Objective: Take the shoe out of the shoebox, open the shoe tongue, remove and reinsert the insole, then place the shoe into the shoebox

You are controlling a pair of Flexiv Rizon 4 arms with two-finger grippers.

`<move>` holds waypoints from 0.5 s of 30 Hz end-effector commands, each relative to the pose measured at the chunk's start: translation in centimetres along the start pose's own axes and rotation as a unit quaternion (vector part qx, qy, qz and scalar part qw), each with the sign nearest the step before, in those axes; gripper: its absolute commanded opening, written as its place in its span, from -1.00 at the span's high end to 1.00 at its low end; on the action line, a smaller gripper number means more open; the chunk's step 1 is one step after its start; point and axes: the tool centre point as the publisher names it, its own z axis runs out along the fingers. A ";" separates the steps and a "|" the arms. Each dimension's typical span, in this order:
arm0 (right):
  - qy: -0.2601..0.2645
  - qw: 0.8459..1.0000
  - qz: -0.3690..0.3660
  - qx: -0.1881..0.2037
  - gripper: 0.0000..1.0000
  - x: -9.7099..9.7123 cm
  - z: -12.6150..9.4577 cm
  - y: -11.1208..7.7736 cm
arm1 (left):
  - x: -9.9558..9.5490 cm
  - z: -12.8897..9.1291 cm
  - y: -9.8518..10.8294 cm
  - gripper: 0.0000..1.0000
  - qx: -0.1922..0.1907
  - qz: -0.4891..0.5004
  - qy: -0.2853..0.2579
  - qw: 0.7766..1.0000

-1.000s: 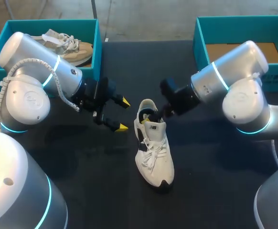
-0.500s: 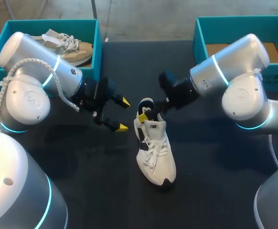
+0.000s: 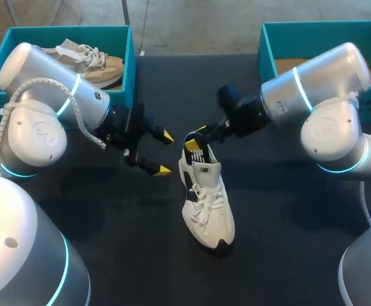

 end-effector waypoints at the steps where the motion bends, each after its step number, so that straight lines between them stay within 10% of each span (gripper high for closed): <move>1: 0.001 1.000 -0.001 -0.014 -0.61 0.5 -0.5 -0.2 | 0.0 0.1 0.0 -1.00 -0.001 0.000 0.000 1.000; 7: 0.008 1.000 0.008 -0.021 -0.18 1.0 -0.7 0.0 | 0.0 0.1 0.0 -1.00 -0.001 0.000 0.000 1.000; 15: 0.008 0.999 0.020 -0.033 -0.10 0.7 -1.9 0.0 | 0.0 0.1 0.0 -1.00 -0.001 0.000 0.000 1.000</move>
